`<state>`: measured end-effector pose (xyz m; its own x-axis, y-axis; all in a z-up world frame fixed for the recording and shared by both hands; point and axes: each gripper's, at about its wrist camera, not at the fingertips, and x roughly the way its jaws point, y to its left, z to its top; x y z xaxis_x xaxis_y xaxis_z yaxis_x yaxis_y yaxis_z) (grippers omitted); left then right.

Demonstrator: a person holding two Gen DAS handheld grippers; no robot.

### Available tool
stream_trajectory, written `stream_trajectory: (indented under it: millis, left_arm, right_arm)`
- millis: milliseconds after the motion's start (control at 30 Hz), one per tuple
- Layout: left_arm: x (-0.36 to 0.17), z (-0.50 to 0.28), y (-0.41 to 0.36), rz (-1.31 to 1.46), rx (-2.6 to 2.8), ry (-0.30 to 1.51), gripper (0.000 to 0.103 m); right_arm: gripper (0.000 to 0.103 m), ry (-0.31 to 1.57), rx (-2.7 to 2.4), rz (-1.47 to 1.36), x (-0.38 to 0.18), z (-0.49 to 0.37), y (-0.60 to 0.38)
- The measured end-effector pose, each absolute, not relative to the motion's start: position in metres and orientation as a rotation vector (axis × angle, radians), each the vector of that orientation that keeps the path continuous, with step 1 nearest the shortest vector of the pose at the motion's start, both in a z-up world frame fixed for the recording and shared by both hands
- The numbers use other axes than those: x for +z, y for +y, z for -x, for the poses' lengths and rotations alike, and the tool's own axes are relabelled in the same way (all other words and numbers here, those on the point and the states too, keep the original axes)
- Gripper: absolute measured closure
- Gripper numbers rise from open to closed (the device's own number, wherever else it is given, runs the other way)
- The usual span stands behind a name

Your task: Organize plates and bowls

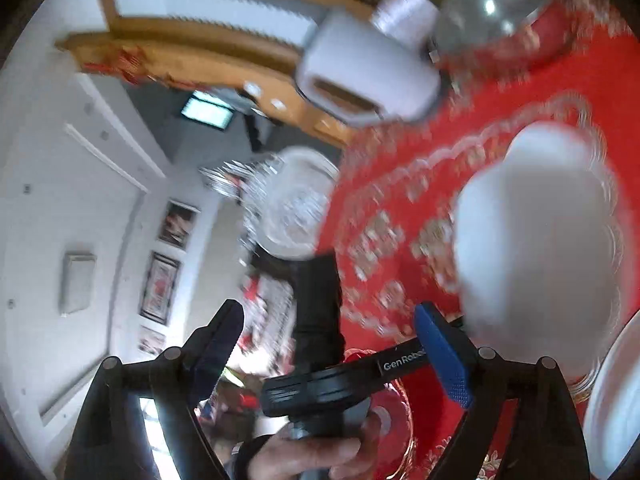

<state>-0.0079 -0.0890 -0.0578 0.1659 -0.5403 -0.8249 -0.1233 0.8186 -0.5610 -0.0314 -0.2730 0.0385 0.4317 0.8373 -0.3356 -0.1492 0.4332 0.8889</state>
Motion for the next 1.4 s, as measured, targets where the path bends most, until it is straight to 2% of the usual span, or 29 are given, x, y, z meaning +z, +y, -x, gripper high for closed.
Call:
stream_trajectory:
  millis: [167, 333, 367, 500, 700, 1000, 1267, 1400]
  left_arm:
    - [-0.049, 0.003, -0.077, 0.564, -0.310, 1.361, 0.081]
    - [-0.055, -0.014, -0.092, 0.570, -0.318, 1.372, 0.081]
    - [-0.054, -0.017, -0.096, 0.568, -0.317, 1.363, 0.081]
    - [-0.049, -0.025, -0.114, 0.539, -0.338, 1.332, 0.081]
    - [-0.053, -0.047, -0.113, 0.523, -0.255, 1.308, 0.081]
    - [-0.055, -0.058, -0.123, 0.441, -0.259, 1.325, 0.081]
    - [-0.057, -0.048, -0.148, 0.402, -0.301, 1.351, 0.081]
    - [-0.057, -0.047, -0.145, 0.402, -0.306, 1.368, 0.085]
  right_arm:
    - [0.014, 0.843, 0.781, -1.038, 0.034, 0.038, -0.304]
    - [0.012, 0.722, 0.556, -0.975, 0.055, 0.055, -0.390]
    - [0.009, 0.763, 0.436, -0.938, 0.049, 0.054, -0.405]
    - [0.009, 0.930, 0.194, -0.936, 0.002, 0.044, -0.432]
    - [0.009, 0.970, 0.232, -1.037, -0.039, 0.029, -0.421]
    - [0.008, 0.958, 0.381, -1.151, -0.048, 0.008, -0.408]
    - [0.004, 0.923, 0.399, -1.112, -0.015, 0.019, -0.402]
    - [0.000, 0.879, 0.321, -0.926, 0.028, 0.025, -0.386]
